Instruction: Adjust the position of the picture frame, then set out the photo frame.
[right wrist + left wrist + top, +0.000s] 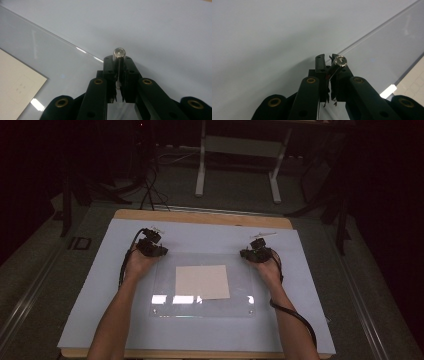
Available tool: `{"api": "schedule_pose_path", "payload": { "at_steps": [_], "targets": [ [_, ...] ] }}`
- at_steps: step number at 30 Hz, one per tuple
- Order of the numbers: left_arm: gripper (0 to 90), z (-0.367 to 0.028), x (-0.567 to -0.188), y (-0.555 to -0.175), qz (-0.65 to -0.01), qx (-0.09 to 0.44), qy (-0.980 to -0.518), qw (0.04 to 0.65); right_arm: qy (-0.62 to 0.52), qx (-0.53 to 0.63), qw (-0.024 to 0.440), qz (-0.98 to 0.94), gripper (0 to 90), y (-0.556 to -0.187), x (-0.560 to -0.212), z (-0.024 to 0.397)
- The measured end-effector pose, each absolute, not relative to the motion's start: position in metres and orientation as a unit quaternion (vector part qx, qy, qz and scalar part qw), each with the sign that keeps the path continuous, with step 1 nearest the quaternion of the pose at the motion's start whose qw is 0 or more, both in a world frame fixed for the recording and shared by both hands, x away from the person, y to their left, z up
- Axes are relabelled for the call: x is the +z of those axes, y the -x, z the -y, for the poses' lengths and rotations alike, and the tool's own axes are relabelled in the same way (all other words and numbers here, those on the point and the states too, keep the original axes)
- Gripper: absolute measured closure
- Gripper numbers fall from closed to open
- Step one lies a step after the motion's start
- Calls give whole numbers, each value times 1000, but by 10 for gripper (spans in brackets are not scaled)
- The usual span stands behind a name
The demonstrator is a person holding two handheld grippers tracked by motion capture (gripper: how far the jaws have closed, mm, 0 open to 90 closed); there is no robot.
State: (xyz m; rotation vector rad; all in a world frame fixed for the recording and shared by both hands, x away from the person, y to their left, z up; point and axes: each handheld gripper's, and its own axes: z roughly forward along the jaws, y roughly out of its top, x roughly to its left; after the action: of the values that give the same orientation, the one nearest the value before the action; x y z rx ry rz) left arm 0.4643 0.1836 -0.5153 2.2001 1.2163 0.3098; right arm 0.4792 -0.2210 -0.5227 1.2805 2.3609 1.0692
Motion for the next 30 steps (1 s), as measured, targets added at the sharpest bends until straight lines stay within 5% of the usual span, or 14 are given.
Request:
{"api": "schedule_pose_path", "payload": {
  "at_steps": [14,17,22,30],
  "targets": [
    [802,-194,-526,-457,-475,104,-794,364,-443,378,129,-803,832,-475,-527,223],
    [712,-197,-528,-451,-478,114,-783,382,-443,379,129,-803,832,-475,-527,223],
    [686,-206,-525,-437,-472,146,-760,421,-441,384,128,-801,830,-474,-528,225],
    [811,-205,-526,-427,-455,181,-746,451,-442,395,133,-794,830,-472,-530,226]
  ]
}}
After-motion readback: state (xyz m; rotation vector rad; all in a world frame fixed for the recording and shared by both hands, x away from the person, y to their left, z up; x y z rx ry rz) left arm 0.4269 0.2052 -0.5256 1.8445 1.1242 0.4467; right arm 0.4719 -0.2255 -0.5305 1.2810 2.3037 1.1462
